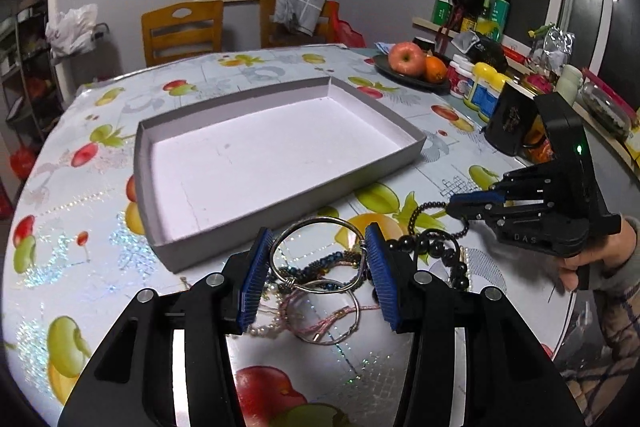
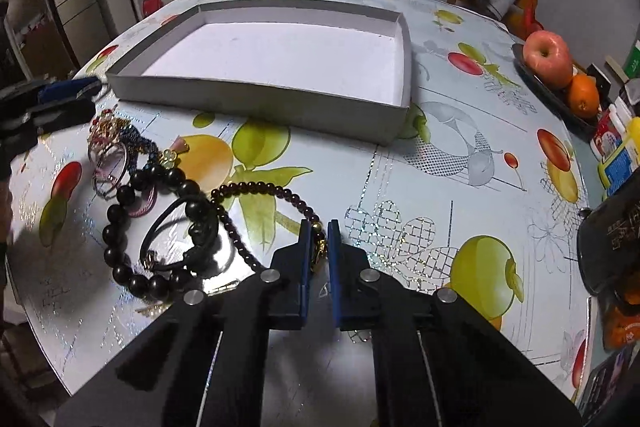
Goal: Organize jewelry
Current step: 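Carry both bracelets into the gray box and open both tools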
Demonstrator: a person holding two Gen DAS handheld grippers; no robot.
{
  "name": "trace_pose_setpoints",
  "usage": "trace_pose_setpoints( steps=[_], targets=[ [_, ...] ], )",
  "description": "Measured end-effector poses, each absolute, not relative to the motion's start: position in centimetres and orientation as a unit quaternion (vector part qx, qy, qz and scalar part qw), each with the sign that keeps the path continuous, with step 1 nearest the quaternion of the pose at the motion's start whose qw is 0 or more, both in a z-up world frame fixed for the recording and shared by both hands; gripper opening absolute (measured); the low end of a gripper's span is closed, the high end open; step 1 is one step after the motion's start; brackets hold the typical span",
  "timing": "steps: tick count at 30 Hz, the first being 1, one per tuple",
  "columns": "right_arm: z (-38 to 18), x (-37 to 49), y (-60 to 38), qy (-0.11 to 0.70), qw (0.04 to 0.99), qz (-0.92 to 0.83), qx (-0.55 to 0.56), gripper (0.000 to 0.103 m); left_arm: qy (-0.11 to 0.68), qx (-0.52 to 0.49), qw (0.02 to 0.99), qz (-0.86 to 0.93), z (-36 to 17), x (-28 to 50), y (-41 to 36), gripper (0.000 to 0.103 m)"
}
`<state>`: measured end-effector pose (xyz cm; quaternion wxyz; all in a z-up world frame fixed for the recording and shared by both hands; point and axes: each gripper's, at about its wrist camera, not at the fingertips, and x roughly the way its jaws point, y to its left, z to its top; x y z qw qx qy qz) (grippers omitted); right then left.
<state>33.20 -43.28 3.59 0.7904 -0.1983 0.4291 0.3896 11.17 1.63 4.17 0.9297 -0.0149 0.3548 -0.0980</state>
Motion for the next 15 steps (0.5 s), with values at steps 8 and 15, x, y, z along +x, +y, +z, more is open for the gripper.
trace_pose_setpoints(
  steps=[8, 15],
  targets=[
    [6.6, 33.2, -43.8, 0.387, 0.809, 0.404, -0.182, 0.006, 0.345, 0.005, 0.935, -0.078, 6.1, 11.7, 3.0, 0.050],
    [10.7, 34.2, -43.0, 0.338, 0.828, 0.411, -0.174, 0.006, 0.344, -0.002, 0.937, -0.055, 6.6, 13.2, 5.0, 0.050]
  ],
)
